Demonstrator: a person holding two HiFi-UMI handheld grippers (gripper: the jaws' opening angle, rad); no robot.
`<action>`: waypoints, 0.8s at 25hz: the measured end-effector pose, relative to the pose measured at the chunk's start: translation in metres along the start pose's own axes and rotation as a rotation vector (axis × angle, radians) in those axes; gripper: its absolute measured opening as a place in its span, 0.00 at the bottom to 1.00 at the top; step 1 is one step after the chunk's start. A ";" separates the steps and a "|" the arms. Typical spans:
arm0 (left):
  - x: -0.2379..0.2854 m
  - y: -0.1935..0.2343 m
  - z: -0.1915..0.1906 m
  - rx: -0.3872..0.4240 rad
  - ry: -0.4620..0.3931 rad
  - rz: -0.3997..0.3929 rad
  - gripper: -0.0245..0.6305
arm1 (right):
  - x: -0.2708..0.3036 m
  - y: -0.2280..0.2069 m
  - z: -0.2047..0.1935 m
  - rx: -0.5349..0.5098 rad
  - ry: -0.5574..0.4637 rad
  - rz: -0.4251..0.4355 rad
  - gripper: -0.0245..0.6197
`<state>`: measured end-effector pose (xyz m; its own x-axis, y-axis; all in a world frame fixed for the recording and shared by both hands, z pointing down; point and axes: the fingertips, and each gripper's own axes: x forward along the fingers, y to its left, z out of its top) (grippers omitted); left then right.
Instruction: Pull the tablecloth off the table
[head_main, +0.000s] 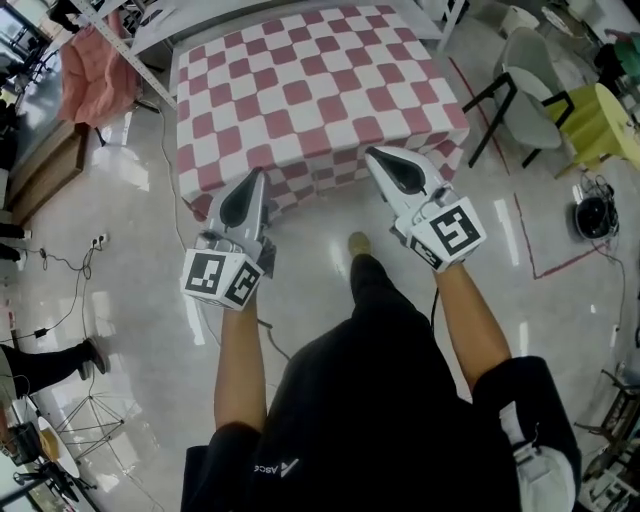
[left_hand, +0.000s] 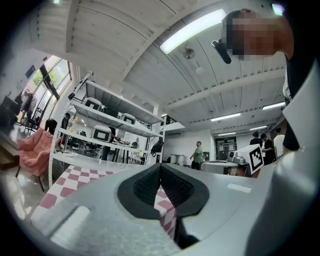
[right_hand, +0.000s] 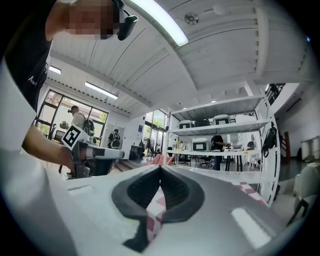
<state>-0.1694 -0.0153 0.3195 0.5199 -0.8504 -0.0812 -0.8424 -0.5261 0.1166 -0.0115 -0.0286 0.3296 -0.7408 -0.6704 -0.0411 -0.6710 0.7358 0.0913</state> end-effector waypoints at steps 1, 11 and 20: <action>0.016 0.010 -0.001 0.004 0.004 0.012 0.05 | 0.012 -0.016 -0.003 -0.007 0.003 0.004 0.04; 0.168 0.110 -0.018 0.046 0.052 0.154 0.05 | 0.121 -0.166 -0.047 0.004 0.073 0.060 0.04; 0.232 0.184 -0.050 0.036 0.151 0.248 0.05 | 0.187 -0.247 -0.090 0.066 0.163 0.027 0.04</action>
<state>-0.1968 -0.3101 0.3715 0.3102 -0.9460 0.0940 -0.9496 -0.3035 0.0787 0.0181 -0.3441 0.3893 -0.7474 -0.6530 0.1226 -0.6555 0.7548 0.0242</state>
